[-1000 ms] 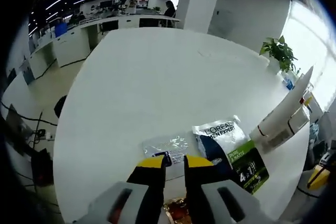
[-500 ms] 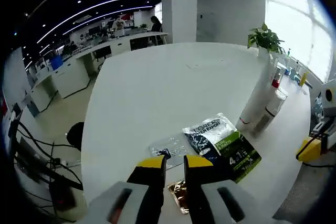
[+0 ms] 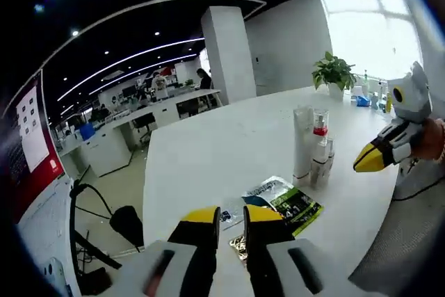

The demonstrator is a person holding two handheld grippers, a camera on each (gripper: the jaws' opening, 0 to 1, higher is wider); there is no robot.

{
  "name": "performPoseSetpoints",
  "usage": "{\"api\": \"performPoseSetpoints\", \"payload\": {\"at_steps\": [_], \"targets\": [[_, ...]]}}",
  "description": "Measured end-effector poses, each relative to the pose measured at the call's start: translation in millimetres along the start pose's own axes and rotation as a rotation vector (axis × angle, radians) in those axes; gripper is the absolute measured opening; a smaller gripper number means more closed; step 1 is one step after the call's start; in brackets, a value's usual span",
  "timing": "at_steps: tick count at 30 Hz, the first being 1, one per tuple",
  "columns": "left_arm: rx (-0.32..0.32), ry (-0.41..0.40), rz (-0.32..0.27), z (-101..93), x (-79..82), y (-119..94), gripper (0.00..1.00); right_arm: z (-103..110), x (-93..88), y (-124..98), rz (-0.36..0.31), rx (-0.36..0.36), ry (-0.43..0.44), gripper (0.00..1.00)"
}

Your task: Arrange the skincare products in the storage area until every visible bottle or jar stands upright without overlapping.

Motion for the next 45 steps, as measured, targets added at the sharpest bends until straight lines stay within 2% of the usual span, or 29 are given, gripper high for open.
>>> {"api": "performPoseSetpoints", "payload": {"at_steps": [2, 5, 6, 8, 9, 11, 12, 14, 15, 17, 18, 20, 22, 23, 26, 27, 28, 30, 31, 35, 37, 40, 45], "targets": [[0.007, -0.028, -0.038, 2.1, -3.0, -7.3, 0.16, -6.6, -3.0, -14.4, 0.0, 0.018, -0.055, 0.01], [0.002, -0.068, -0.079, 3.9, -9.6, -18.1, 0.17, -25.4, -14.3, -38.2, 0.03, -0.049, -0.145, 0.01], [0.0, -0.081, -0.098, 4.3, -11.1, -20.4, 0.18, -31.8, -17.6, -45.3, 0.026, -0.075, -0.152, 0.01], [0.012, -0.122, -0.139, 4.5, -14.4, -26.0, 0.21, -46.9, -24.4, -63.0, -0.012, -0.138, -0.113, 0.02], [0.02, -0.144, -0.165, 4.4, -16.5, -28.7, 0.23, -54.1, -27.2, -73.6, -0.072, -0.182, -0.077, 0.04], [0.02, -0.163, -0.182, 2.0, -19.6, -32.3, 0.27, -62.4, -29.9, -86.9, -0.158, -0.253, -0.08, 0.12], [0.012, -0.173, -0.194, -0.7, -22.0, -34.5, 0.3, -67.2, -28.2, -96.1, -0.228, -0.318, -0.074, 0.14], [-0.001, -0.18, -0.198, -5.9, -25.2, -36.7, 0.38, -68.4, -25.1, -106.9, -0.284, -0.347, -0.063, 0.2], [-0.011, -0.192, -0.2, -10.8, -27.5, -38.1, 0.42, -67.4, -25.4, -110.7, -0.286, -0.345, -0.08, 0.21], [-0.025, -0.206, -0.196, -17.5, -31.1, -39.8, 0.44, -65.5, -28.8, -115.7, -0.273, -0.371, -0.123, 0.26], [-0.021, -0.209, -0.191, -20.2, -33.8, -39.7, 0.44, -63.4, -34.6, -117.2, -0.248, -0.38, -0.176, 0.29], [-0.014, -0.209, -0.188, -23.2, -38.0, -39.3, 0.44, -60.7, -46.3, -118.9, -0.211, -0.403, -0.197, 0.32], [-0.01, -0.202, -0.185, -26.0, -41.3, -39.5, 0.44, -59.5, -60.5, -117.3, -0.185, -0.424, -0.148, 0.33], [-0.009, -0.201, -0.183, -26.8, -42.1, -40.0, 0.45, -58.1, -66.9, -115.0, -0.17, -0.428, -0.09, 0.33], [0.01, -0.209, -0.166, -26.0, -45.9, -41.6, 0.45, -54.3, -73.5, -107.6, -0.165, -0.407, -0.067, 0.32], [0.016, -0.21, -0.158, -26.1, -49.6, -41.6, 0.45, -53.8, -74.4, -106.3, -0.114, -0.38, -0.078, 0.31], [0.028, -0.202, -0.149, -26.0, -52.9, -40.9, 0.44, -54.3, -74.1, -106.0, -0.093, -0.375, -0.085, 0.27], [0.064, -0.164, -0.089, -22.3, -59.1, -40.1, 0.42, -51.0, -73.9, -102.7, -0.104, -0.348, -0.095, 0.23], [0.083, -0.167, -0.072, -20.8, -59.7, -39.7, 0.41, -46.6, -74.6, -99.9, -0.099, -0.306, -0.086, 0.23], [0.09, -0.157, -0.076, -21.8, -58.9, -39.3, 0.4, -44.3, -75.9, -96.5, -0.086, -0.259, -0.103, 0.23], [0.114, -0.149, -0.067, -20.3, -60.0, -39.8, 0.4, -44.4, -79.8, -95.0, -0.067, -0.232, -0.089, 0.23], [0.127, -0.196, -0.093, -17.7, -59.5, -42.2, 0.38, -41.4, -81.9, -93.3, -0.046, -0.189, -0.064, 0.23], [0.118, -0.206, -0.066, -16.1, -62.1, -40.3, 0.38, -36.9, -82.5, -91.2, -0.015, -0.166, -0.113, 0.22]]}}
Point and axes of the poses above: the point that each gripper's makers call its tool centre point, and the gripper's own axes: y roughly forward along the fingers, z roughly to its left, x roughly out of its top, the point moved 9 cm from there along -y, roughly backward along the fingers, and after that the axes turned 13 degrees about -y, right-handed, at the moved point
